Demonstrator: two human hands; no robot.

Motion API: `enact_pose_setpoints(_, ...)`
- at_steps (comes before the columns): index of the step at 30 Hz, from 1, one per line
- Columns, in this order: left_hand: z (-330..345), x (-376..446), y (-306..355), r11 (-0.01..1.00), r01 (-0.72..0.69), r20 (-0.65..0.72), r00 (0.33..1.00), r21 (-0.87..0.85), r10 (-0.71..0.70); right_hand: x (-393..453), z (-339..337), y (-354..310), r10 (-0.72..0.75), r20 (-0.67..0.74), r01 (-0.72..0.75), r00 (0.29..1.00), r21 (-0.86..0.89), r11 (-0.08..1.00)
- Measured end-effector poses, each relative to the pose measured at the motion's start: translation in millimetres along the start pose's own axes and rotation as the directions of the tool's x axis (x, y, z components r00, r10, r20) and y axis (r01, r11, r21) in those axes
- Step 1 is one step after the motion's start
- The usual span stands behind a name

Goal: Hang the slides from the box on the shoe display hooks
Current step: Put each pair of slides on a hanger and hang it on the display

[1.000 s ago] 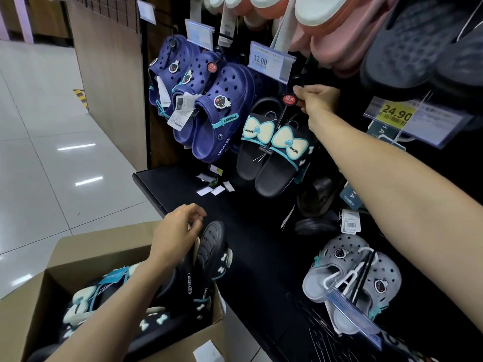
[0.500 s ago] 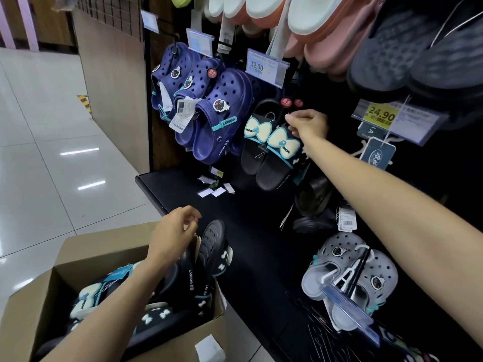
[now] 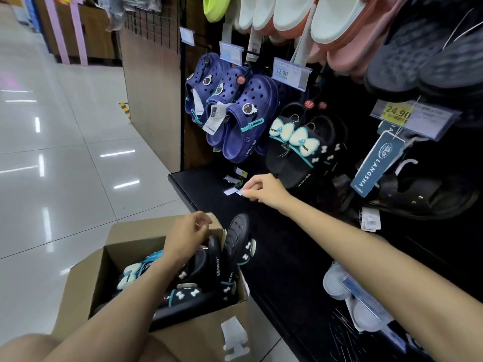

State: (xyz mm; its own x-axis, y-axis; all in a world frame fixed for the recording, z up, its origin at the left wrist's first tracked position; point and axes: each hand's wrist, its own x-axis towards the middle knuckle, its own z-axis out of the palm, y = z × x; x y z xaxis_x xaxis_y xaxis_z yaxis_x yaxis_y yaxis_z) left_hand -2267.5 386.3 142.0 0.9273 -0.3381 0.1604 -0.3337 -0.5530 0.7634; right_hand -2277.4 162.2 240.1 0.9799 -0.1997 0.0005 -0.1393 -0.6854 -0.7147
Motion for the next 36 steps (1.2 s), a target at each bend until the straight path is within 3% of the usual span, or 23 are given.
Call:
enact_pose_setpoints(5,-25.3,-8.2,-26.9,0.994,0.040,0.041,0.998,0.105,-0.044,-14.9,74.6,4.6,0.016,0.237,0.023,0.971,-0.163,0.986)
enact_pose_setpoints(12,-61.7,-15.8,-89.4,0.898,0.092,0.167,0.970,0.430,-0.179,-22.3,152.9,-6.8,-0.020,0.368,0.118,0.930,-0.244,0.963)
enact_pose_setpoints(18,-69.7,-19.7,-124.7,0.738,-0.067,0.344,0.910,0.672,-0.231,-21.4,193.8,5.0,0.058,0.382,0.096,0.922,-0.372,0.923)
enact_pose_setpoints(22,-63.3,-25.7,-144.9,0.711,-0.016,0.376,0.857,0.703,-0.352,-23.6,215.8,20.9,0.134,0.327,0.021,0.936,-0.429,0.903)
enact_pose_setpoints(27,-47.6,-25.5,-155.2,0.677,0.009,0.385,0.816,0.736,-0.430,-24.7,235.8,30.5,0.253,0.259,-0.148,0.932,-0.366,0.919)
enact_pose_setpoints(31,-34.5,-24.2,-158.1,0.688,-0.005,0.433,0.781,0.725,-0.451,-21.6,252.5,33.6,0.354,0.277,-0.328,0.893,-0.135,0.935)
enact_pose_setpoints(36,-32.3,-23.9,-163.8,0.665,0.065,0.333,0.827,0.744,-0.453,-19.4,262.4,32.5,0.428,0.195,-0.448,0.882,0.066,0.892)
